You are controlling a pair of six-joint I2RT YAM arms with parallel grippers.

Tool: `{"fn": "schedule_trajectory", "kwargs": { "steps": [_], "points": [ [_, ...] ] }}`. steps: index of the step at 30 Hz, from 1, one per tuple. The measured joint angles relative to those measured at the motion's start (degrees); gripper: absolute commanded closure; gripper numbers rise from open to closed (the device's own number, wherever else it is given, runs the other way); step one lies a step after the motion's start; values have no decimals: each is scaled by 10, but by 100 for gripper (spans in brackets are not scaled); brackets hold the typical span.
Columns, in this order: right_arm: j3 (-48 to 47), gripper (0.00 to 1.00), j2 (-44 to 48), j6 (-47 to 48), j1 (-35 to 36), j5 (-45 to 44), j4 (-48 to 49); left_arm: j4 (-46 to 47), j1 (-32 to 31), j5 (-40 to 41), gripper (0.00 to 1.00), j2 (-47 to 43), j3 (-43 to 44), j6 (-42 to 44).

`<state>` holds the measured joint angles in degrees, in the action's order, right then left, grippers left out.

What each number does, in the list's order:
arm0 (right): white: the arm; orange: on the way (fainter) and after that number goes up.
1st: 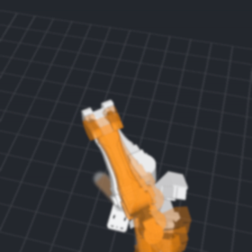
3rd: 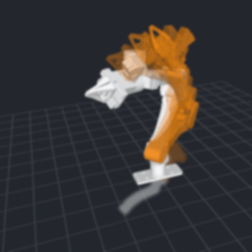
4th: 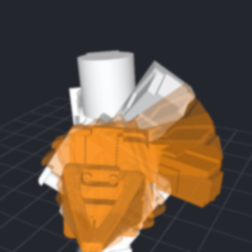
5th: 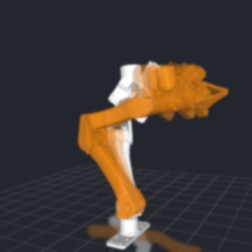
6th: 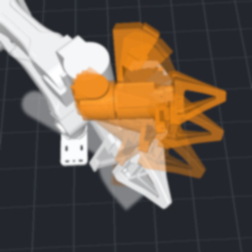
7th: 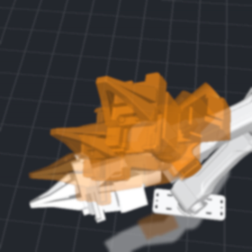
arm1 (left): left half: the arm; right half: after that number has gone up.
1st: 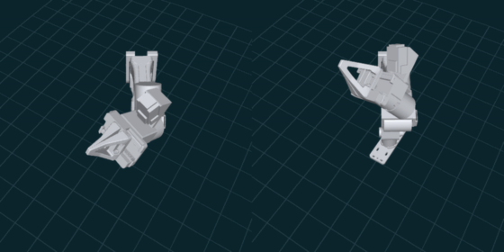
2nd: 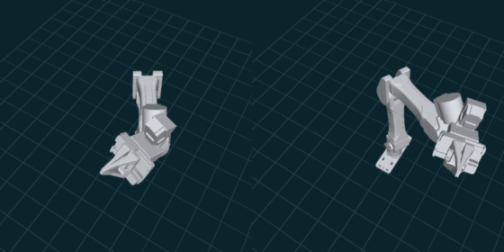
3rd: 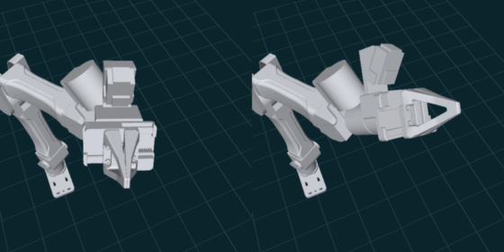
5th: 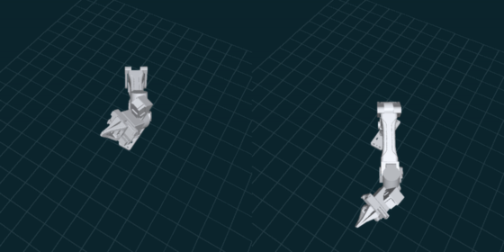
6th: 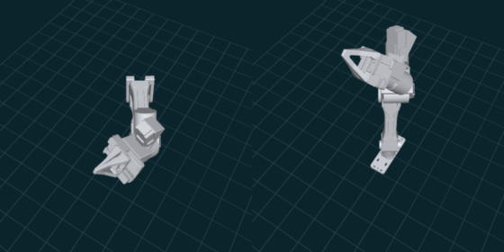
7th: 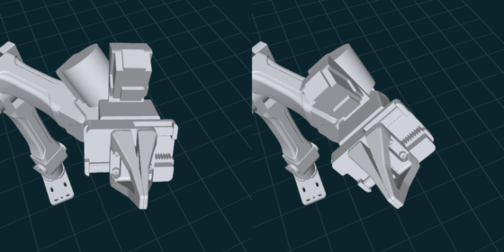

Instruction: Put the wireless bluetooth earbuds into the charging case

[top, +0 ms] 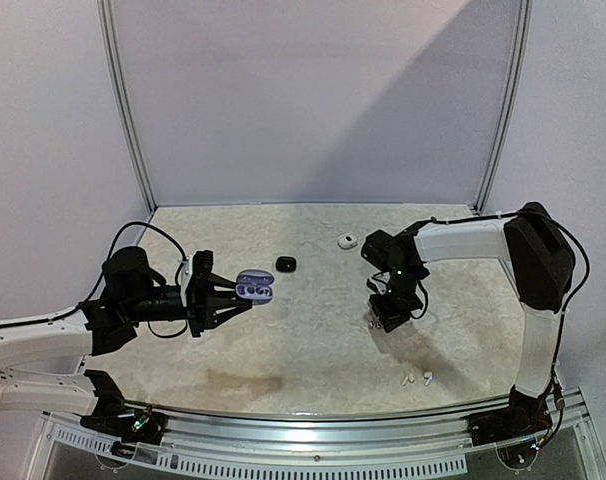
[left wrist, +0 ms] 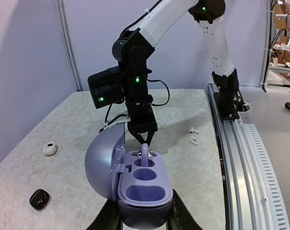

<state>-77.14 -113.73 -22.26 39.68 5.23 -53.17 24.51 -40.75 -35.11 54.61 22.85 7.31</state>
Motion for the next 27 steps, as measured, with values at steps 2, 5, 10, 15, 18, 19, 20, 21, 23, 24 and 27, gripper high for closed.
{"fn": "schedule_trajectory", "kwargs": {
  "steps": [2, 5, 10, 15, 18, 19, 20, 21, 23, 24, 27],
  "points": [
    [0, 90, 0, -2, 0, -2, -7, 0, 0, 0, 100, 0, 0, 0],
    [-5, 78, 0, 3, -4, -9, -17, 0, 0, 0, 100, 0, 0, 0],
    [-25, 74, 9, 66, -22, -22, -1, 0, 0, 0, 100, 0, 0, 0],
    [-25, 74, 42, 196, -26, -16, 52, -5, 0, 0, 100, 0, 0, 3],
    [-25, 73, 52, 281, -26, 4, 78, -13, 0, 0, 100, 0, 0, 6],
    [-25, 73, 52, 309, -26, 13, 85, -16, 0, 0, 100, 0, 0, 7],
    [-25, 73, 52, 332, -26, 19, 89, -17, 0, 0, 100, 0, 0, 8],
    [-25, 73, 52, 356, -26, 26, 90, -18, 0, 0, 100, 0, 0, 9],
    [-26, 73, 49, 401, -26, 34, 88, -20, 0, 0, 100, 0, 0, 10],
    [-30, 73, 45, 422, -26, 36, 87, -21, 0, 0, 100, 0, 0, 11],
    [-38, 73, 26, 469, -26, 37, 83, -25, 0, 0, 100, 0, 0, 12]
  ]
}}
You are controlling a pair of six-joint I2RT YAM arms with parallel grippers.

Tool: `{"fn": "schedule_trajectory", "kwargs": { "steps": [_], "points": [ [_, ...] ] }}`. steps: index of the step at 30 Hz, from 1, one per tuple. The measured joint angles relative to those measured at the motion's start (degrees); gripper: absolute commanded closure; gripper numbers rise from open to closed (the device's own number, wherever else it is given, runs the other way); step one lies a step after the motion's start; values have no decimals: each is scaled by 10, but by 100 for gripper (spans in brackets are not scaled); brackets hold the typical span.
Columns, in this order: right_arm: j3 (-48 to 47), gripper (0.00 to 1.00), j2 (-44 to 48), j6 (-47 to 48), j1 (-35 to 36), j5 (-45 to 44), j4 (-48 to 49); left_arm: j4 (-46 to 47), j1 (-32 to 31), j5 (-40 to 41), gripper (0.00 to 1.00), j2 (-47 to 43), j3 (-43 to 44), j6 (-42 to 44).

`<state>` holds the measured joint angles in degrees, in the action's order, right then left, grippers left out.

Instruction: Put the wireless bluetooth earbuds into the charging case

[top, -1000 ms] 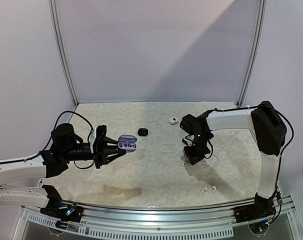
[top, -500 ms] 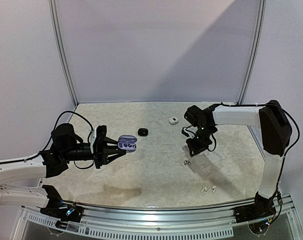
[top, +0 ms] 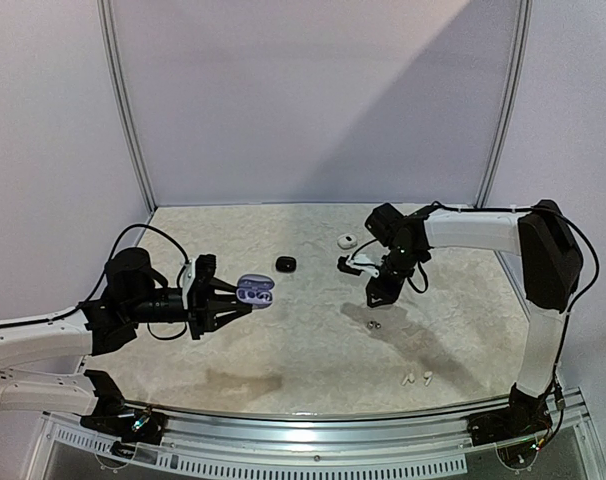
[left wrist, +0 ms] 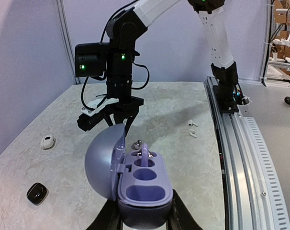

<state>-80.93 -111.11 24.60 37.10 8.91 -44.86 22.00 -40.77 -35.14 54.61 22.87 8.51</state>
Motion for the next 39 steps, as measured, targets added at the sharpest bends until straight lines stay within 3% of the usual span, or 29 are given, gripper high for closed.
{"fn": "schedule_trajectory", "kwargs": {
  "steps": [12, 39],
  "points": [
    [0, 73, -33, 61, 0, 9, -23, -2, 0, 0, 100, 0, 0, 1],
    [43, 73, -26, 38, 19, 47, -28, -2, 1, 0, 100, 1, 0, 3]
  ]
}}
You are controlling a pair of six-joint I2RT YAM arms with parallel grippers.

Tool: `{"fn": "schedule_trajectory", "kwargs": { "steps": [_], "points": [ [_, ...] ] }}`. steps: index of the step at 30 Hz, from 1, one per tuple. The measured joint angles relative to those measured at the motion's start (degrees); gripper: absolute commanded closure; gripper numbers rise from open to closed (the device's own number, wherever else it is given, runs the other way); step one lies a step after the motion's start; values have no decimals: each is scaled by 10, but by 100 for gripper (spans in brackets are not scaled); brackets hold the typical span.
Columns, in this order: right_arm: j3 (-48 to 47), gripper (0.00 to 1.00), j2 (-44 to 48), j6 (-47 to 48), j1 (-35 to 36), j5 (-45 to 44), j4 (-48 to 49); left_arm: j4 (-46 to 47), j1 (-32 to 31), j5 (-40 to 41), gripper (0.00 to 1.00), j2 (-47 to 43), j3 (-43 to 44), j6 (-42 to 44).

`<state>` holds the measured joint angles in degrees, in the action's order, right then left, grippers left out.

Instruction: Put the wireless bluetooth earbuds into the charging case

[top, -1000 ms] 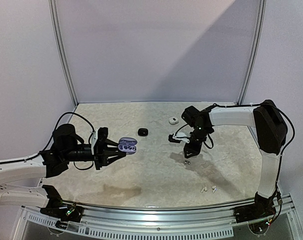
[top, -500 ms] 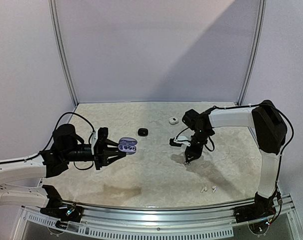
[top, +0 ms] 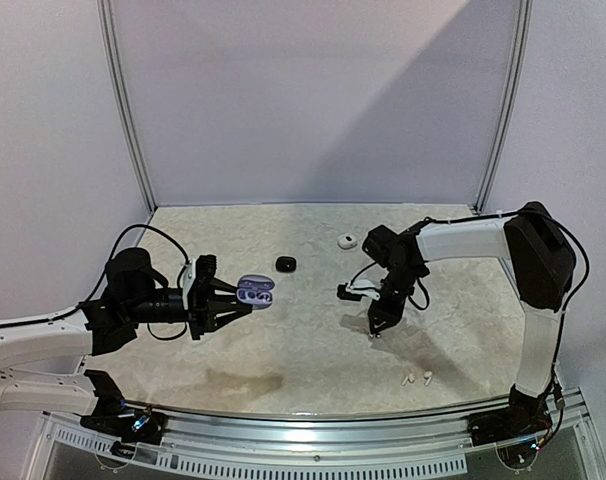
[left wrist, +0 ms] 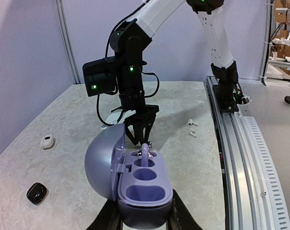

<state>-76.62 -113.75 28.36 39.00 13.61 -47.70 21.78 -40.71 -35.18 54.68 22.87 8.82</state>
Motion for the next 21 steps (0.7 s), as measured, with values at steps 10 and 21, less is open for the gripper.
{"fn": "schedule_trajectory", "kwargs": {
  "steps": [10, 21],
  "points": [
    [14, 72, 10, -12, 13, 17, -25, 0, 0, 0, 100, 0, 0, 0],
    [32, 71, 22, -24, 37, 27, -38, 0, 0, 0, 100, 0, 0, 0]
  ]
}}
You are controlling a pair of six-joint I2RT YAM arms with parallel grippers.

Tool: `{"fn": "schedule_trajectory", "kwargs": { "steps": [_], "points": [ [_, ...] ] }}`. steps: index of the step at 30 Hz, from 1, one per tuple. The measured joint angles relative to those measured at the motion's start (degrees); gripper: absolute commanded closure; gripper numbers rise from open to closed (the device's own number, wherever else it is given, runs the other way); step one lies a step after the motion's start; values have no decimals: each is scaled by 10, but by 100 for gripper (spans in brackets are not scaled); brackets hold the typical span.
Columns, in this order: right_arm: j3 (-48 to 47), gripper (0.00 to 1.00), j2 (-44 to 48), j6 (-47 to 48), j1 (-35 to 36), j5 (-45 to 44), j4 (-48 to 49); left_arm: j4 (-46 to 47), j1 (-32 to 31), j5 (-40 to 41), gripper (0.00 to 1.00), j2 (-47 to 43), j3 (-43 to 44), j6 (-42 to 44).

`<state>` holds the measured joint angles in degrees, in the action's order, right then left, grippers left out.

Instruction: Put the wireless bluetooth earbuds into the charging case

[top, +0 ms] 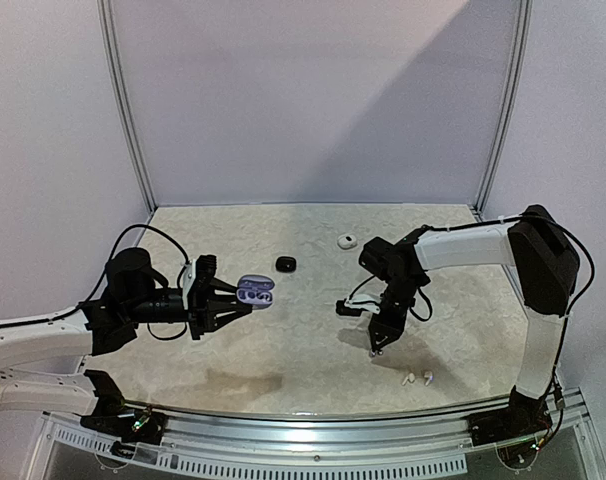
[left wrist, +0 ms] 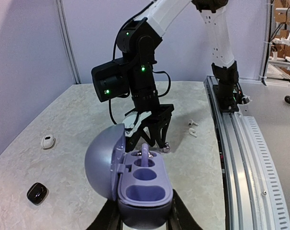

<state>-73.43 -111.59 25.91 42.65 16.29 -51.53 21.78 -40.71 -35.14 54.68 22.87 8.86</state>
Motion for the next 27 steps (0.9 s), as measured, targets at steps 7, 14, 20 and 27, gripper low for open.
{"fn": "schedule_trajectory", "kwargs": {
  "steps": [7, 14, 20, 27],
  "points": [
    [16, 69, 10, -7, 9, 12, -10, 0, 0, 0, 100, 0, 0, 2],
    [24, 69, 15, -14, 17, 19, -18, 0, 0, 0, 100, 0, 0, 2],
    [26, 72, 16, -19, 22, 19, -20, 0, 0, -1, 100, 0, 0, 2],
    [29, 79, 16, -33, 23, 19, -18, -1, 0, -1, 100, 0, 0, 2]
  ]
}}
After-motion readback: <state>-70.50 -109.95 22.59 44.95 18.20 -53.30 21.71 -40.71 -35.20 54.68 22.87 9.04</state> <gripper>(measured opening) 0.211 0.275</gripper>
